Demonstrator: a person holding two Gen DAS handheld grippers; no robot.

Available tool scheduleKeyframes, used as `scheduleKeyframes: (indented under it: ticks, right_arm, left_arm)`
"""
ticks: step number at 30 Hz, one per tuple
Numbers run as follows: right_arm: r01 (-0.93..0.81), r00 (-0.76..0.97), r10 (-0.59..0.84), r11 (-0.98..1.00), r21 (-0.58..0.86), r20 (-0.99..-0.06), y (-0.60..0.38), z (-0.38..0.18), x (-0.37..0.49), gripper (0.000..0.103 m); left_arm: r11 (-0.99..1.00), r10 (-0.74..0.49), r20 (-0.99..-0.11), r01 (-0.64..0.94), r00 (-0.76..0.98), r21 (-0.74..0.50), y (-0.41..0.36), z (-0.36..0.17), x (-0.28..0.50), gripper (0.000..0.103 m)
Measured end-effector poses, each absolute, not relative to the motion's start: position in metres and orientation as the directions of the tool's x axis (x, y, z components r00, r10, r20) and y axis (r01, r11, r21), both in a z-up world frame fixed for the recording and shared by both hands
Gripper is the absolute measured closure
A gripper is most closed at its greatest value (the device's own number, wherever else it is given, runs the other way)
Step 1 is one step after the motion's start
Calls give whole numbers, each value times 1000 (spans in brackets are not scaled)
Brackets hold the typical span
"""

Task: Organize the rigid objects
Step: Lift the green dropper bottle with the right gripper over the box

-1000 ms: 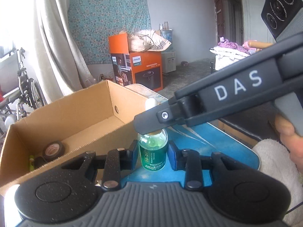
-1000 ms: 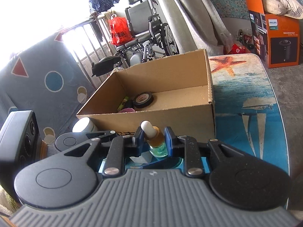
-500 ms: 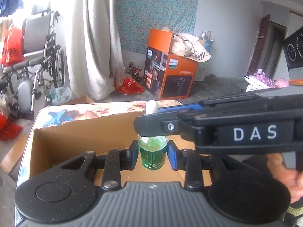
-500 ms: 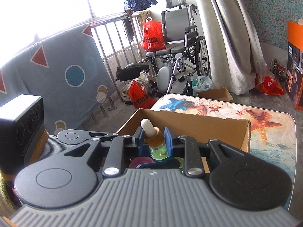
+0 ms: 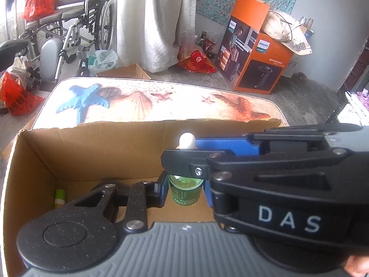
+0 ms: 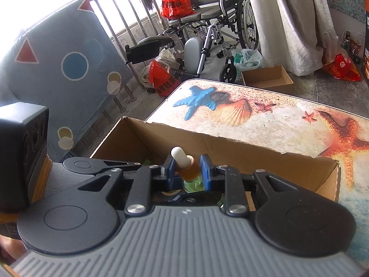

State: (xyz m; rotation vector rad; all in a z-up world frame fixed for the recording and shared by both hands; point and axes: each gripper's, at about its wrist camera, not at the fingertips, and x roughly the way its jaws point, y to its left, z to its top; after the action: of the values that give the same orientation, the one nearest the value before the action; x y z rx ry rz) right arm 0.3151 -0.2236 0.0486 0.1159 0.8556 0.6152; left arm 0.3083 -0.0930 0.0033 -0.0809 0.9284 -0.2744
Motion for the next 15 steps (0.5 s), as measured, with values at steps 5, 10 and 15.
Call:
scheduleKeyframes:
  ticks: [5, 10, 15]
  right_arm:
    - [-447, 462, 572, 810, 378, -678, -224, 31, 331, 81]
    - [-427, 442, 575, 810, 402, -689, -225, 18, 339, 80]
    - [-411, 430, 572, 813, 413, -699, -225, 10, 345, 78]
  left_arm:
    - [970, -237, -797, 183, 556, -161, -94, -5, 315, 70]
    - [969, -244, -813, 172, 528, -178, -92, -12, 319, 69]
    - [969, -241, -809, 180, 536, -169, -94, -11, 316, 60]
